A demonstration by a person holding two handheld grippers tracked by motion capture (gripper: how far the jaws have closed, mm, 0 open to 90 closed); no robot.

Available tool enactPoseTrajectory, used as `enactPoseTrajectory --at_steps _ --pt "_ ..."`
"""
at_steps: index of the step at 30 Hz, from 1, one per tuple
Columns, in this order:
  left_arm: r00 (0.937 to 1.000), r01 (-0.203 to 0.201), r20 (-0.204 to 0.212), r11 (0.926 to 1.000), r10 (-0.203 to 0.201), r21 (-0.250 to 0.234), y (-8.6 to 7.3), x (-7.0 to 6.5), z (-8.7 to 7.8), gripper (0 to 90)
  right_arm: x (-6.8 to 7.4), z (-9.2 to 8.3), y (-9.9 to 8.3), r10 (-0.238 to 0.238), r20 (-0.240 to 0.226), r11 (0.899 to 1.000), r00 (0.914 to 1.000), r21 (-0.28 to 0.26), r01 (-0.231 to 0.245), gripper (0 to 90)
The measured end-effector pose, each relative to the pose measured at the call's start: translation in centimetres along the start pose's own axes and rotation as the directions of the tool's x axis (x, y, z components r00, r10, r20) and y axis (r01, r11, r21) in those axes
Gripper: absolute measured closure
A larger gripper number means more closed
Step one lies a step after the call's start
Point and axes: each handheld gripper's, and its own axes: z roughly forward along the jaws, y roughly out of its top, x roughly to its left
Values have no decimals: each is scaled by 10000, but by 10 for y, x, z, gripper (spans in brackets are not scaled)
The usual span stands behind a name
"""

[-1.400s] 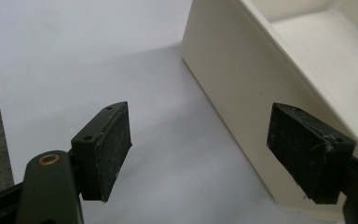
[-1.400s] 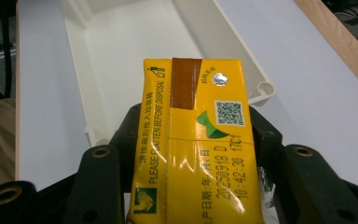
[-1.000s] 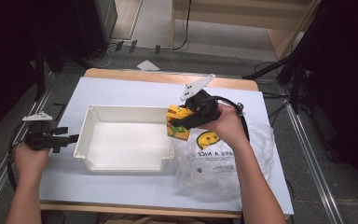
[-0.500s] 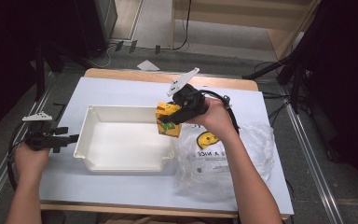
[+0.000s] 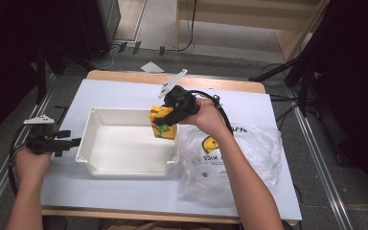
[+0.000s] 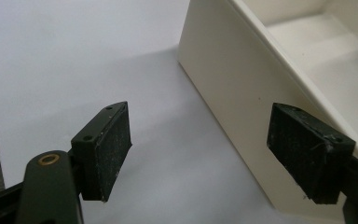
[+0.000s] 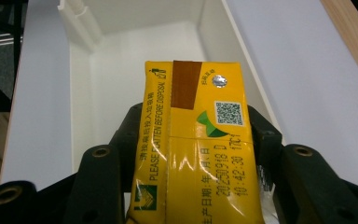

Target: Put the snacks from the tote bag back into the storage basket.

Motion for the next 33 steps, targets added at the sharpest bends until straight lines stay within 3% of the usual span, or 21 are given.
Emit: enactPoseTrajectory --at_steps 4,9,18,26,33 --pt "10000 3 12 10000 -3 -14 0 0 0 228 -1 12 6 -112 -86 9997 9999 203 114 525" --pt "10000 33 35 10000 -33 -70 0 2 -1 228 -7 31 13 73 -191 9995 9998 310 -67 526" --pt "9999 82 73 9999 -82 -95 -1 2 -1 228 -13 58 14 -86 16 9985 10000 547 85 526" --pt "9999 80 105 9999 -79 -67 0 1 0 228 -20 77 18 393 -65 9975 9992 593 -389 526" --pt "9999 85 113 9999 -84 -81 0 2 0 228 -21 91 19 368 52 9963 9993 773 -371 525"
